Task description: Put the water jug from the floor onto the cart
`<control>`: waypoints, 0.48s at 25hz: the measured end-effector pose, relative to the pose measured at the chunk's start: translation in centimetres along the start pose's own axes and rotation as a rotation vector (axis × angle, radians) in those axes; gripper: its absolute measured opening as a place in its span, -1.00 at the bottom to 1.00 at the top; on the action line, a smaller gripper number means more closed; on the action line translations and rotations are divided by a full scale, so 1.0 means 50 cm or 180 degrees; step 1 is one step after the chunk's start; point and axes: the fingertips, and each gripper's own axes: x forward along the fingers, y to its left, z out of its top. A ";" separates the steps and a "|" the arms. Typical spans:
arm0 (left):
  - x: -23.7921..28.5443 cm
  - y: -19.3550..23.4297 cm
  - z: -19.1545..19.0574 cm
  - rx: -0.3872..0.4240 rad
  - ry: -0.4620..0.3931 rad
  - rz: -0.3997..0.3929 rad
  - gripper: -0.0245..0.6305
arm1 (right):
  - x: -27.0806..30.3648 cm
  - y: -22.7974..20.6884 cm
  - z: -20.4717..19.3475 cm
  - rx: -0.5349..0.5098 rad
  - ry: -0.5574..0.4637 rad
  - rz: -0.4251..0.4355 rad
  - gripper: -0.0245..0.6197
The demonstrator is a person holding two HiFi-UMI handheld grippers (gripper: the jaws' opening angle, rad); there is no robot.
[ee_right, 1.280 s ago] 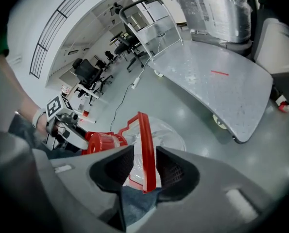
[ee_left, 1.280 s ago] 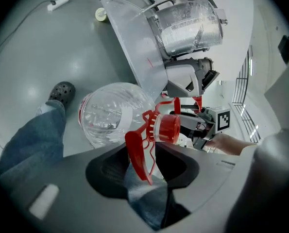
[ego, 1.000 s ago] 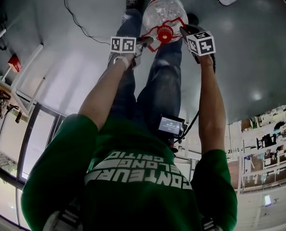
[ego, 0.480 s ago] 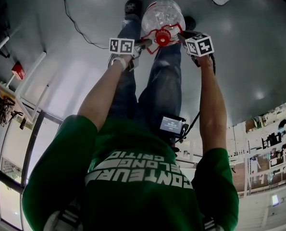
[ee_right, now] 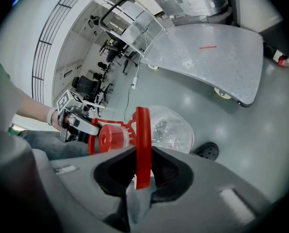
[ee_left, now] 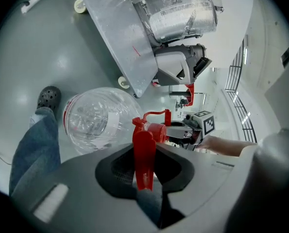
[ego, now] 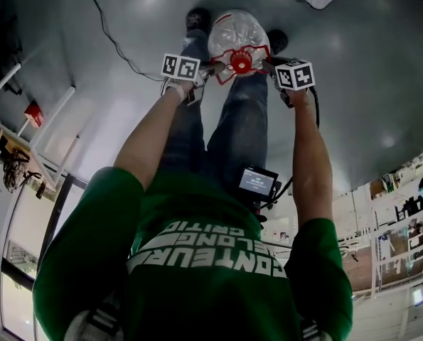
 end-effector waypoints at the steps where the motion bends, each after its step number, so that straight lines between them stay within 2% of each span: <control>1: -0.004 -0.006 0.004 0.0033 0.0029 0.0005 -0.69 | -0.006 0.005 0.001 0.0050 -0.0027 0.0007 -0.75; 12: -0.066 -0.132 0.045 0.0458 0.0229 0.0007 -0.69 | -0.113 0.073 0.015 0.0404 -0.0371 -0.0021 -0.75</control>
